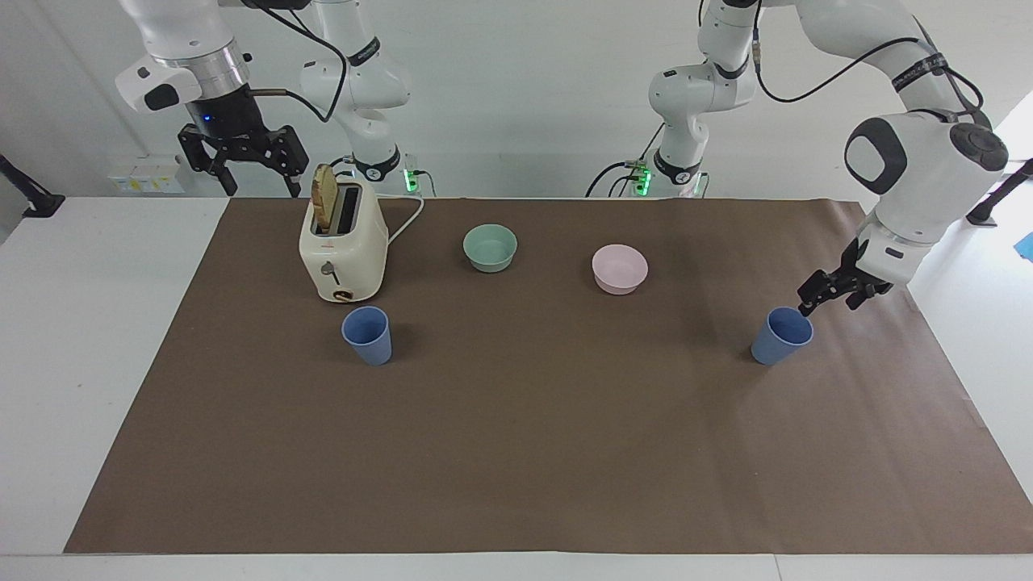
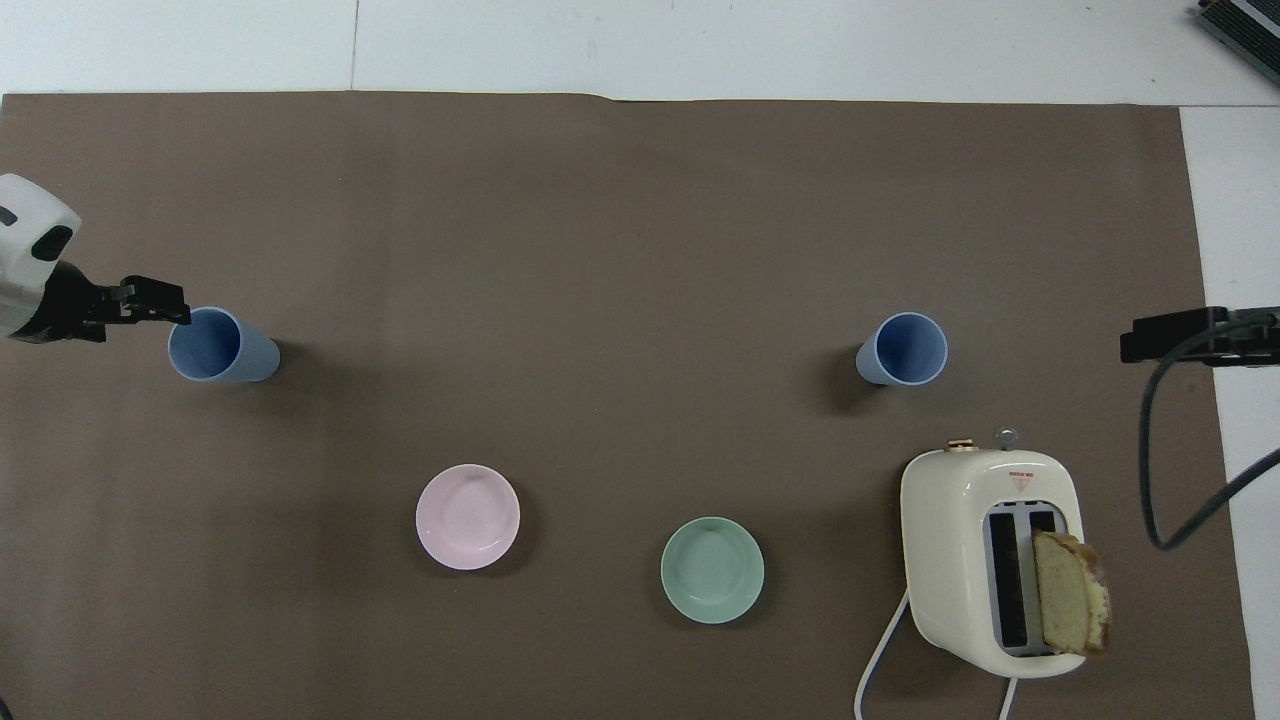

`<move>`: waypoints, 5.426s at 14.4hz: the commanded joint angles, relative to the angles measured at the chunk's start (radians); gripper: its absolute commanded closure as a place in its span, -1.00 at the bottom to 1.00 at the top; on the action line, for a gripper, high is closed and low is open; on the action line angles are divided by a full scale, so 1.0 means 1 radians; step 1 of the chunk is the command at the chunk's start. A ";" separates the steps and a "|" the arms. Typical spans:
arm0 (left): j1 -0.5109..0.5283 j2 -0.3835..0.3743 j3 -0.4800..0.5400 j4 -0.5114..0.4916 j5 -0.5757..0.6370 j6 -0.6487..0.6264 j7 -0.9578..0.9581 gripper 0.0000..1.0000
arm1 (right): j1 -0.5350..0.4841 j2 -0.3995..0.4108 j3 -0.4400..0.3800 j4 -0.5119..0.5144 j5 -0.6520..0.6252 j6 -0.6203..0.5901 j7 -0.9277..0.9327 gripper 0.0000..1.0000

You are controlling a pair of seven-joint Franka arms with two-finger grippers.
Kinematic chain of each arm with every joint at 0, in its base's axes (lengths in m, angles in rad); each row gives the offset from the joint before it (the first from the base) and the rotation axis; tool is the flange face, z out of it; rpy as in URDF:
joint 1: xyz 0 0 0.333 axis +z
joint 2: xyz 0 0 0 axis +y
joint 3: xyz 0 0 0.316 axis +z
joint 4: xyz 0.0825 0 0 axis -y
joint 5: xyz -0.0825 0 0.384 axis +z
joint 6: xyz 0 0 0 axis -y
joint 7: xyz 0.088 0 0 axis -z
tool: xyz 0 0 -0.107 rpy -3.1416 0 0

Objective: Stack blue cups with both arms
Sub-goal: 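Reach the left gripper to the nearby blue cup and grasp it, then slide the blue cup toward the table centre and open the left gripper, then retract the left gripper while the right gripper reaches the other cup, then grasp the second blue cup with the right gripper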

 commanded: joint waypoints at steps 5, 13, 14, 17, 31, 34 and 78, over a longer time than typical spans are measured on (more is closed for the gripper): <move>0.006 -0.004 -0.007 -0.053 -0.013 0.056 0.007 0.99 | -0.010 -0.011 0.003 -0.006 0.009 -0.009 -0.020 -1.00; -0.005 0.005 -0.019 0.053 -0.091 0.018 0.004 1.00 | -0.012 -0.011 0.003 -0.006 0.009 -0.009 -0.020 -1.00; -0.023 0.001 -0.021 0.083 -0.093 -0.010 -0.005 1.00 | -0.012 -0.011 0.003 -0.006 0.009 -0.009 -0.020 -1.00; -0.126 -0.024 -0.021 0.131 -0.085 -0.031 -0.168 1.00 | -0.012 -0.011 0.003 -0.006 0.009 -0.009 -0.020 -1.00; -0.655 0.100 -0.023 0.140 0.071 0.137 -0.781 1.00 | -0.012 -0.011 0.003 -0.006 0.009 -0.009 -0.020 -1.00; -0.667 0.113 -0.024 0.137 0.080 0.156 -0.780 1.00 | -0.012 -0.011 0.003 -0.006 0.009 -0.009 -0.020 -1.00; -0.215 -0.237 0.002 0.335 0.065 -0.593 0.033 -1.00 | 0.053 0.295 0.006 -0.316 0.010 0.488 -0.011 -1.00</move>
